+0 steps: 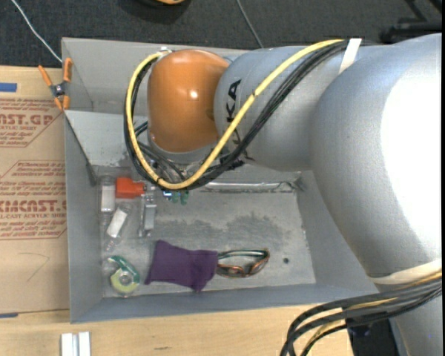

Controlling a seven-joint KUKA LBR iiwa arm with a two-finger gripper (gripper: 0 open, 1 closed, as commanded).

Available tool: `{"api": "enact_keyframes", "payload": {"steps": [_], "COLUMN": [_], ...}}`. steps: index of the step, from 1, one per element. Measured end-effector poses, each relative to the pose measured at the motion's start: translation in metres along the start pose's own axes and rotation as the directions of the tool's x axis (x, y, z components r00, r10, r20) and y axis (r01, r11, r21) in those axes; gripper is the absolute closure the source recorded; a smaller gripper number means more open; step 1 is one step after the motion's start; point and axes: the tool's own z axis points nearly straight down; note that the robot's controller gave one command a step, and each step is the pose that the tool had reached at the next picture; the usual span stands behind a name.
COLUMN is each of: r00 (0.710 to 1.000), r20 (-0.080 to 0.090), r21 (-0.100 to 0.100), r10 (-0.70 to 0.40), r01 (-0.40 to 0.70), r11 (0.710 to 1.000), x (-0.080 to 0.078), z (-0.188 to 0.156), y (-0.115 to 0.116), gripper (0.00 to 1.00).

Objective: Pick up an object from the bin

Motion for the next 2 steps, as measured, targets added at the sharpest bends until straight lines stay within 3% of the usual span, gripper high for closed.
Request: {"api": "enact_keyframes", "payload": {"steps": [1,2], "r00": [1.0,0.987], "r20": [0.007,0.005], "r21": [-0.001,-0.001], "r10": [0.002,-0.163], "r01": [-0.002,0.163], "r11": [1.0,0.987], "x": [-0.002,-0.002], "z": [-0.005,0.08], "y": [-0.001,0.011], "gripper": [0.0,0.0]}}
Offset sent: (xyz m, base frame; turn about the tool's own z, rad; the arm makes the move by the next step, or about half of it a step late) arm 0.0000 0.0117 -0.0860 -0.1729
